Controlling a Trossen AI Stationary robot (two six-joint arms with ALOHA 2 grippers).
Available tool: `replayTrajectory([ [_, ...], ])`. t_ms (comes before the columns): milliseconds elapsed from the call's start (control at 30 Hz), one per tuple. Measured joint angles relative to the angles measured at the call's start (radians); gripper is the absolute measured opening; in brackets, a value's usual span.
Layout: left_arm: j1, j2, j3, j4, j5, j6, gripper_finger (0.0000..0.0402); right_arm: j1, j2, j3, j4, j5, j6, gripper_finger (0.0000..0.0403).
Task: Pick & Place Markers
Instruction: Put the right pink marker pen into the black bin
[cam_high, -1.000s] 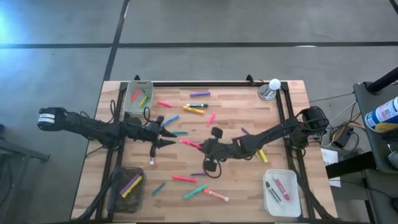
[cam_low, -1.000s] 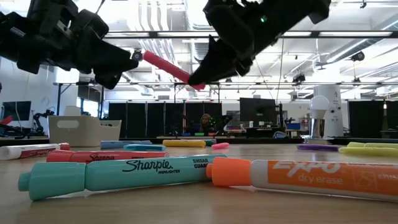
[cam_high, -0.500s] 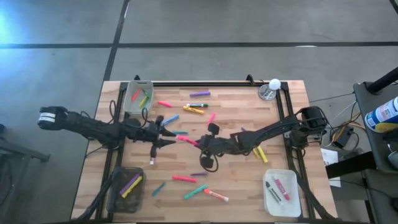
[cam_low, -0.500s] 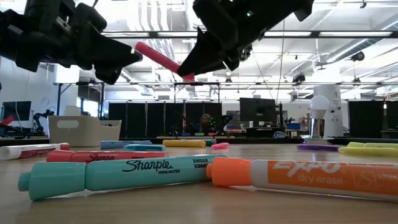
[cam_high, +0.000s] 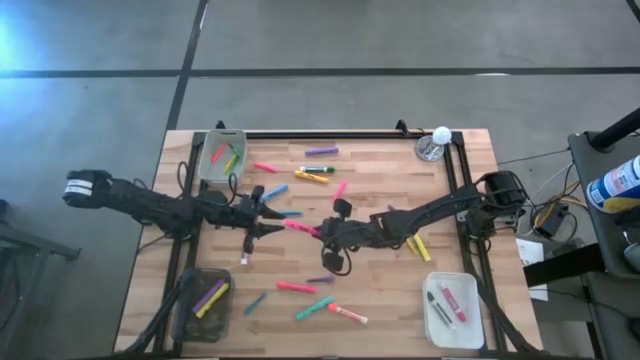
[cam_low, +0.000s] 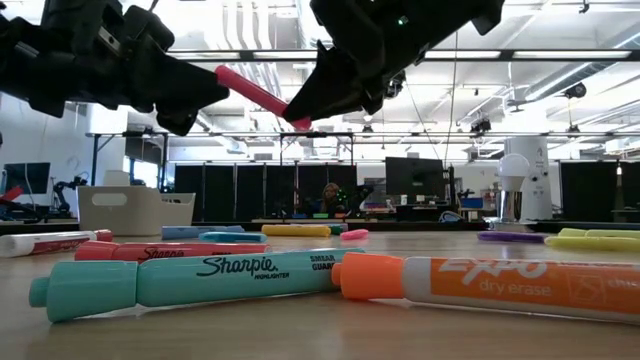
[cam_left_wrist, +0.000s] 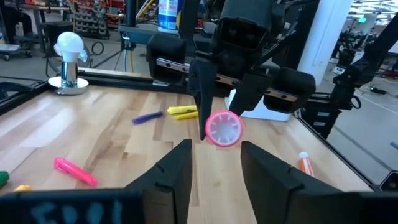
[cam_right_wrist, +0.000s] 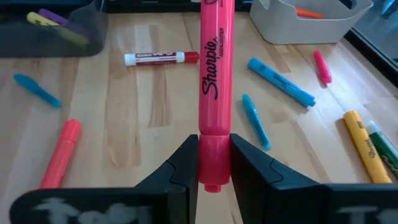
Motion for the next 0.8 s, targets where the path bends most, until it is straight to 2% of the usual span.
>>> replayTrajectory([
  [267,0.0,0.027,0.0,0.052,0.017,0.008,0.0131,-0.004,0.0,0.0,0.014,-0.024,0.0,0.007],
  [800,0.0,0.052,0.019,0.055,0.019,0.002,0.0131,-0.004,0.028,-0.002,0.027,-0.025,-0.006,0.007],
])
